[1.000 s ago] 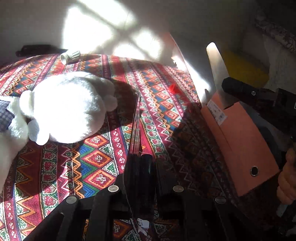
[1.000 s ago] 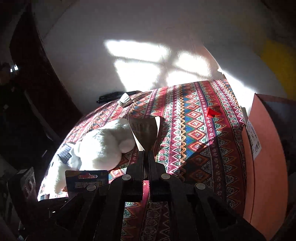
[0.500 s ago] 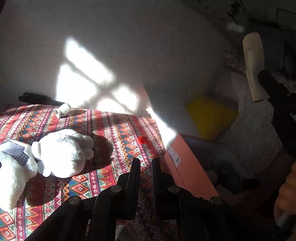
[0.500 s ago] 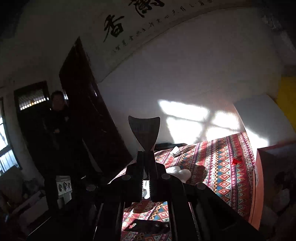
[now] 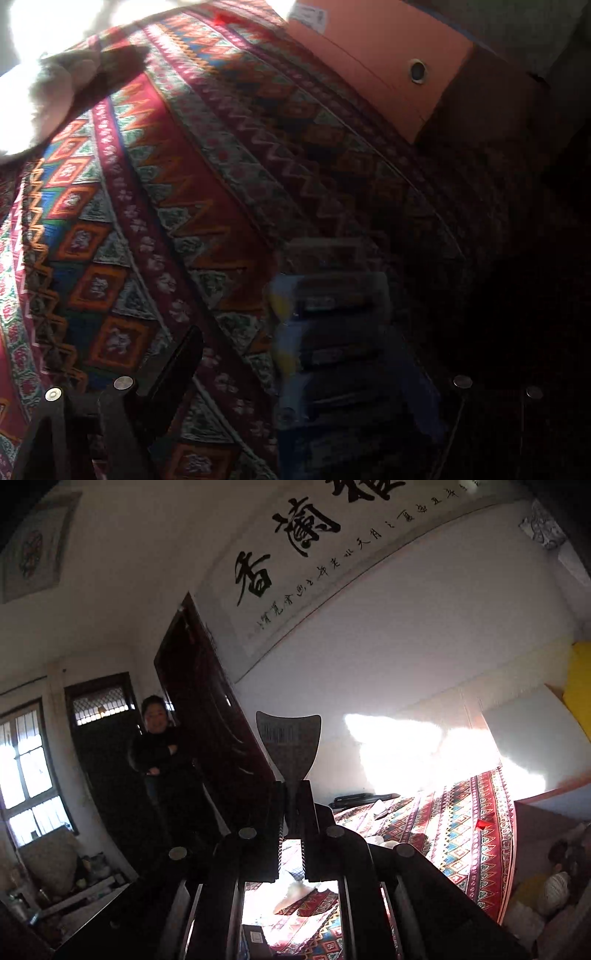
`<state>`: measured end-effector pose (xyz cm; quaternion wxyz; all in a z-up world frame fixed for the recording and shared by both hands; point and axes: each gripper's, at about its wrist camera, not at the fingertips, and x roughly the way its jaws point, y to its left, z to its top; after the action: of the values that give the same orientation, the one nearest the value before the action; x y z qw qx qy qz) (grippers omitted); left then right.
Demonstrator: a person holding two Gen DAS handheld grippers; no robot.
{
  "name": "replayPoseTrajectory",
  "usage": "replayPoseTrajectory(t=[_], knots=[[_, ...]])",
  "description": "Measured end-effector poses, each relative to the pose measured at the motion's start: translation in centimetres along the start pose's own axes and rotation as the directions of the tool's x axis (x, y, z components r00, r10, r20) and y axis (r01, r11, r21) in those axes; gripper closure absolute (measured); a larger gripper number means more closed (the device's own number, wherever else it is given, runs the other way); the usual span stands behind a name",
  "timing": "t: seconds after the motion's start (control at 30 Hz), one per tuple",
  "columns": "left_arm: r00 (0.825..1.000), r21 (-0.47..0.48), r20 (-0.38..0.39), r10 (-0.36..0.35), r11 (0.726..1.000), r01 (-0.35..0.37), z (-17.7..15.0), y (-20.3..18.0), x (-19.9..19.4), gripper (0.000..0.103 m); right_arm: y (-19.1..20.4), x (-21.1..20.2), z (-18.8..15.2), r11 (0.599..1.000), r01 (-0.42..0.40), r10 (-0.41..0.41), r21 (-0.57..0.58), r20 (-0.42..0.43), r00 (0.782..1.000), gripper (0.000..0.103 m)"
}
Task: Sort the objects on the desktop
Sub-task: 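Carry battery pack and tag card into the orange box and release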
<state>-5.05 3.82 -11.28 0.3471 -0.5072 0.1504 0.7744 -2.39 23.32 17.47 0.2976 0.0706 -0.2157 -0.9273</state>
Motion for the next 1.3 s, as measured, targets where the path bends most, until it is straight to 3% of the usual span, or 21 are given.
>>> replayPoseTrajectory(t=[0.07,0.17,0.23,0.3,0.4,0.47,0.5,0.53,0.6,0.67,0.77,0.8,0.9,0.93,0.97,1.0,1.1,1.13,1.2,1.27,1.3], knots=[[0.996,0.073,-0.037,0.079,0.994,-0.076,-1.2,-2.5,2.5,0.010,-0.4,-0.3,0.2,1.000,0.001,-0.001,0.010,0.003,1.000,0.095],[0.960,0.103,0.055,0.275,0.955,-0.280,-2.3,-5.5,4.5,0.000,-0.5,-0.5,0.4,1.000,0.003,-0.003,0.017,0.000,1.000,0.095],[0.948,0.072,0.103,0.301,0.948,-0.309,-2.7,-6.5,4.1,0.007,-0.3,-0.5,0.4,1.000,0.005,-0.005,0.012,0.002,1.000,0.094],[0.945,0.031,0.140,0.295,0.953,-0.302,-3.0,-6.7,2.9,0.036,0.2,-0.5,0.3,1.000,0.009,-0.009,-0.003,0.005,1.000,0.094],[0.935,-0.035,0.193,0.298,0.954,-0.297,-3.2,-6.8,0.8,0.037,0.8,-0.7,0.3,1.000,0.000,0.000,-0.015,0.020,1.000,0.094],[0.929,-0.071,0.222,0.295,0.955,-0.286,-3.0,-6.3,-0.6,0.037,0.5,-0.6,0.1,0.987,-0.151,0.150,0.051,0.029,0.988,0.094],[0.925,-0.088,0.240,0.295,0.956,-0.282,-2.9,-6.1,-1.5,0.037,0.2,-0.5,0.0,0.964,-0.248,0.245,0.095,0.038,0.969,0.094],[0.921,-0.101,0.257,0.293,0.956,-0.276,-2.7,-5.8,-2.3,0.037,-0.1,-0.3,-0.1,0.930,-0.341,0.338,0.137,0.051,0.940,0.094],[0.909,-0.128,0.291,0.298,0.954,-0.271,-2.5,-4.9,-3.6,0.037,-0.6,-0.1,-0.4,0.829,-0.516,0.510,0.216,0.088,0.856,0.094],[0.896,-0.159,0.320,0.307,0.950,-0.268,-2.3,-3.9,-5.0,0.036,-1.2,0.2,-0.6,0.689,-0.667,0.658,0.284,0.141,0.740,0.094],[0.886,-0.219,0.349,0.307,0.945,-0.241,-2.1,-2.3,-6.8,0.036,-2.0,0.6,-0.9,0.422,-0.833,0.820,0.359,0.240,0.519,0.094],[0.883,-0.237,0.357,0.306,0.944,-0.231,-2.1,-1.7,-7.3,0.036,-2.0,0.6,-1.0,0.401,-0.843,0.831,0.358,0.245,0.499,0.094],[0.868,-0.272,0.384,0.314,0.937,-0.219,-1.7,-0.7,-9.0,0.036,-0.5,-0.3,-0.7,0.607,-0.753,0.747,0.254,0.141,0.650,0.094],[0.863,-0.282,0.392,0.317,0.935,-0.215,-1.5,-0.2,-9.5,0.036,-0.3,-0.4,-0.8,0.599,-0.762,0.757,0.246,0.137,0.639,0.094],[0.859,-0.294,0.402,0.316,0.933,-0.206,-1.4,0.0,-10.1,0.036,-0.5,-0.2,-1.0,0.522,-0.810,0.803,0.269,0.167,0.573,0.094],[0.856,-0.304,0.414,0.309,0.933,-0.190,-1.1,0.4,-10.5,0.036,-0.6,-0.1,-1.1,0.491,-0.827,0.818,0.275,0.181,0.546,0.094],[0.846,-0.312,0.456,0.276,0.940,-0.139,0.4,0.8,-12.3,0.036,-0.7,-0.5,-1.1,0.521,-0.815,0.807,0.253,0.165,0.567,0.094],[0.838,-0.303,0.476,0.268,0.944,-0.130,1.1,0.5,-12.9,0.036,-0.8,-0.9,-1.0,0.564,-0.790,0.781,0.241,0.154,0.605,0.094],[0.819,-0.268,0.519,0.243,0.957,-0.114,3.0,-0.3,-14.2,0.036,-1.3,-2.2,-0.4,0.706,-0.679,0.669,0.202,0.125,0.733,0.093],[0.802,-0.222,0.565,0.196,0.972,-0.081,5.4,-1.4,-15.2,0.036,-1.7,-4.0,0.3,0.906,-0.406,0.399,0.116,0.084,0.913,0.092],[0.795,-0.196,0.584,0.161,0.979,-0.054,6.8,-2.1,-15.5,0.036,-2.2,-5.1,0.5,0.964,-0.252,0.245,0.085,0.087,0.966,0.091]])
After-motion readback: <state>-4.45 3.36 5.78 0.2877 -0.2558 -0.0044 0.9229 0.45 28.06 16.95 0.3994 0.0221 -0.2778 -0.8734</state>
